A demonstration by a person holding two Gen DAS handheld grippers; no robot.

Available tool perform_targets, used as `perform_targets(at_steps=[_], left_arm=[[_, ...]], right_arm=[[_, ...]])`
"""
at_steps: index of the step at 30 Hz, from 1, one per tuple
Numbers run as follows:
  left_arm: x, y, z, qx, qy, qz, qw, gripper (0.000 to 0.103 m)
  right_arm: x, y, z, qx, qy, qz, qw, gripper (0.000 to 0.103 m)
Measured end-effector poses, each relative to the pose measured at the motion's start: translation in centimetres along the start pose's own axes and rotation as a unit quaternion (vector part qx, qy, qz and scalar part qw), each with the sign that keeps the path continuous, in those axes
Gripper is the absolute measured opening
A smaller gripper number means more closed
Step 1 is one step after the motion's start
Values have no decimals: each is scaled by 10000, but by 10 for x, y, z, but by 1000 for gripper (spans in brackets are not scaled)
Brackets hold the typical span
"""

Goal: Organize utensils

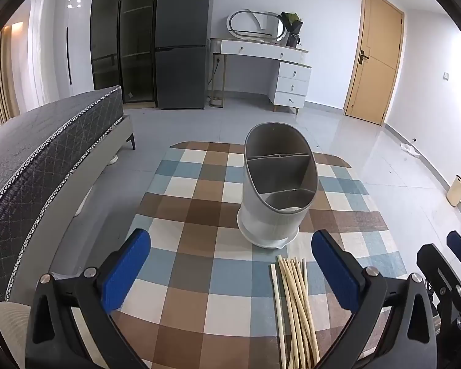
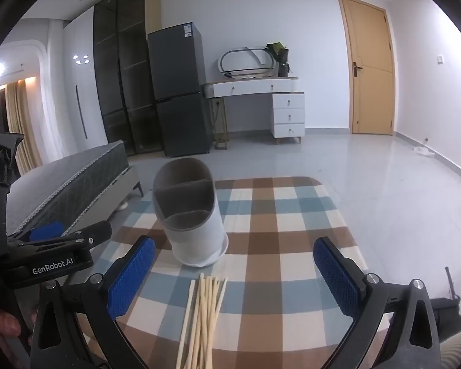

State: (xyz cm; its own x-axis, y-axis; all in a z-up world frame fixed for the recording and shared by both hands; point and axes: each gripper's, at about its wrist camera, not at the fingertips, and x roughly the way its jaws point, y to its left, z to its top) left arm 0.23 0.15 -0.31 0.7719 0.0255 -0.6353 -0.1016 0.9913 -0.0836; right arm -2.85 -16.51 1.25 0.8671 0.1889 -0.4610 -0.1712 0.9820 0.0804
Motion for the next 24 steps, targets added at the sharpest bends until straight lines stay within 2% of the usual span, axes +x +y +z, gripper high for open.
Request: perform_targets(at_steps=[24], left_arm=[[2, -1, 0, -16, 49, -18, 10000, 102]], right_arm=[[-1, 0, 2, 44, 30, -65, 10000, 103]])
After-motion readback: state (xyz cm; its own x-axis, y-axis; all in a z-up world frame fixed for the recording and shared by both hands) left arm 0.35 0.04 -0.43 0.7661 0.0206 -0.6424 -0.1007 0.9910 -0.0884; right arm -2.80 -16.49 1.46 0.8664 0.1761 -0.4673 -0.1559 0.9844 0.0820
